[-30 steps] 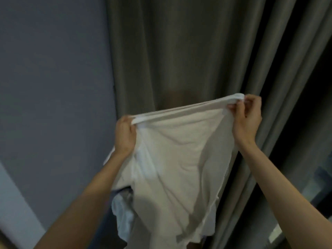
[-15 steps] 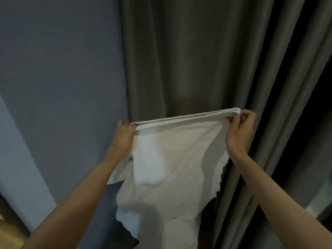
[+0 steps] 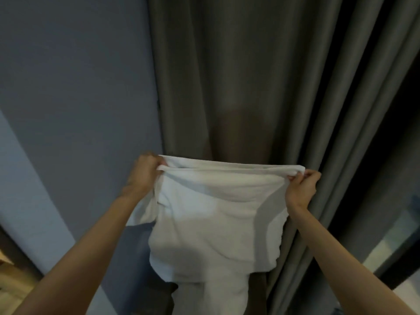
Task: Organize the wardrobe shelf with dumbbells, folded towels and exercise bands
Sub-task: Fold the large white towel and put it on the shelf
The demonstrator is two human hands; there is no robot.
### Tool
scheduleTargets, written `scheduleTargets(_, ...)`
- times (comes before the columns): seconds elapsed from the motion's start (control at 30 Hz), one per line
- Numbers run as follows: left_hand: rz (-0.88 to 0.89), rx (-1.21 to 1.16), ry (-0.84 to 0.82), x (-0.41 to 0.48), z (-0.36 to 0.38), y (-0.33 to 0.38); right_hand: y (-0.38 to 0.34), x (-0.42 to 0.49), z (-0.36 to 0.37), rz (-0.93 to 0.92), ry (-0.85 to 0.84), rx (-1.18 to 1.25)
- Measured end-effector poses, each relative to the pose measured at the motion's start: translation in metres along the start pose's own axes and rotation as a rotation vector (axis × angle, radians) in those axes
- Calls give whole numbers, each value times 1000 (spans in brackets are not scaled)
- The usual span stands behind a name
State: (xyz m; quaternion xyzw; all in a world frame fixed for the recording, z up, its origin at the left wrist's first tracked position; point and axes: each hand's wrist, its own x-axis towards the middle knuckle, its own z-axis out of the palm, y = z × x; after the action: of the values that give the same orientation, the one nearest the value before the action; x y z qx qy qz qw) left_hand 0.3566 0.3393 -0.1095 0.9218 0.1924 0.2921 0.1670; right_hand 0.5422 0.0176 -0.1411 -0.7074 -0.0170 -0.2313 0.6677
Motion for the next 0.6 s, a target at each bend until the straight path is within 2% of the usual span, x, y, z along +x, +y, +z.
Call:
scheduleTargets(0.1, 49, 119, -67, -7, 7, -15, 5, 7, -6, 48, 32, 15)
scheduleTargets(0.17, 51, -10, -86, -14, 16, -18, 7, 11, -7, 86, 50, 21)
scheduleTargets(0.33, -176, -388, -53, -24, 29, -18, 18, 16, -11, 158, 32, -7)
scheduleTargets(0.4, -200, -474, -63, -28, 32, -17, 22, 17, -12, 192, 12, -18)
scheduleTargets(0.6, -239, -508, -361, -31, 28, -32, 37, 13, -13, 261, 15, -26)
